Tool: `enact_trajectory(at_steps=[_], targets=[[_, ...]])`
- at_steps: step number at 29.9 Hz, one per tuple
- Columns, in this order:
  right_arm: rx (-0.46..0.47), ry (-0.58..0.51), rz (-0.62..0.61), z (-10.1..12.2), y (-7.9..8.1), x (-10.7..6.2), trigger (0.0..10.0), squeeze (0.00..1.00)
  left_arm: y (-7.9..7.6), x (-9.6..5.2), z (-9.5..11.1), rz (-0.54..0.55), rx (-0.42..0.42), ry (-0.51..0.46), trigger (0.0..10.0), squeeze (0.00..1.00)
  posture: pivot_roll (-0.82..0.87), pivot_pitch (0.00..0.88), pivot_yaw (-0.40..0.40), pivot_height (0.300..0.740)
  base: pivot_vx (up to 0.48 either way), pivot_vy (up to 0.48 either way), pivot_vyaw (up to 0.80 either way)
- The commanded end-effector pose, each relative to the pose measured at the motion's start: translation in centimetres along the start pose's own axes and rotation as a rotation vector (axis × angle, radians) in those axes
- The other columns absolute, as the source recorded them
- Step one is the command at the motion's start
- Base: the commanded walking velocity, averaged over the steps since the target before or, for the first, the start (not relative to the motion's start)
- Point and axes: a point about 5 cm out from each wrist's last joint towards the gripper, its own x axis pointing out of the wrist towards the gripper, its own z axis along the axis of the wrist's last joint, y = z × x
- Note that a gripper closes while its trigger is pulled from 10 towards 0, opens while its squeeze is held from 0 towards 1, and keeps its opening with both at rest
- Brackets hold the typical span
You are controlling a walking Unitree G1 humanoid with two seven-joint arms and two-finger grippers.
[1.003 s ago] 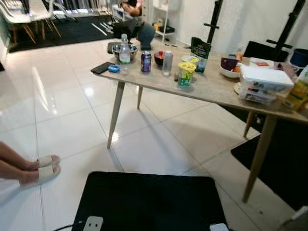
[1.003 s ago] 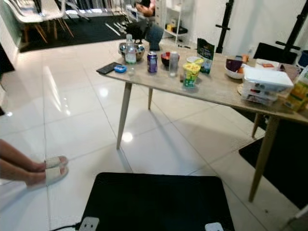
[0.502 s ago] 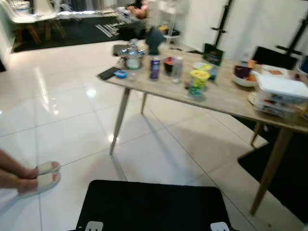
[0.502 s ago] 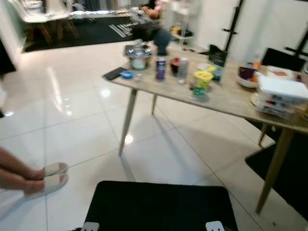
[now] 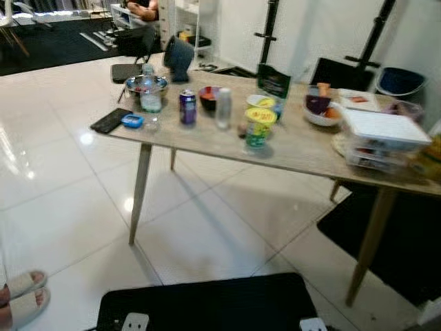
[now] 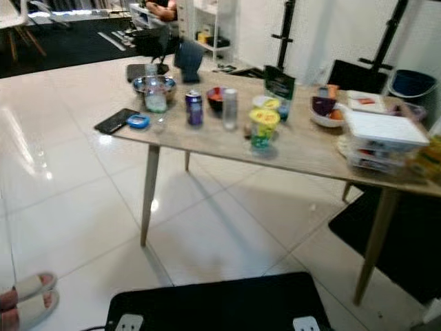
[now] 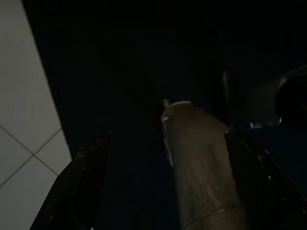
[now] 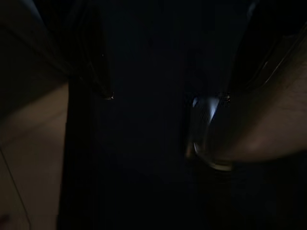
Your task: Restocking fridge
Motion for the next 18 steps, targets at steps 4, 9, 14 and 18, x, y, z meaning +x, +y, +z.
enact_trajectory(at_steps=[4, 9, 14, 18], targets=[[-0.007, 0.019, -0.003, -0.45, -0.19, -0.1, 10.0, 0.0, -0.24, -0.01, -0.51, -0.009, 0.015, 0.023, 10.0, 0.0, -0.03, 0.039, 0.002, 0.74, 0.28, 0.0, -0.47], [-0.005, 0.018, -0.002, -0.46, -0.16, -0.1, 10.0, 0.0, -0.24, -0.01, -0.51, -0.009, 0.014, 0.023, 10.0, 0.0, -0.03, 0.038, 0.003, 0.74, 0.28, 0.0, -0.8], [-0.005, 0.02, 0.0, -0.5, -0.06, -0.09, 10.0, 0.0, -0.19, -0.04, -0.61, -0.007, 0.015, 0.027, 10.0, 0.0, -0.03, 0.038, 0.004, 0.74, 0.281, 0.0, -0.64], [-0.007, 0.021, 0.001, -0.53, -0.04, -0.09, 10.0, 0.0, -0.19, -0.04, -0.64, -0.007, 0.016, 0.028, 10.0, 0.0, -0.03, 0.037, 0.003, 0.74, 0.281, 0.0, 0.0]])
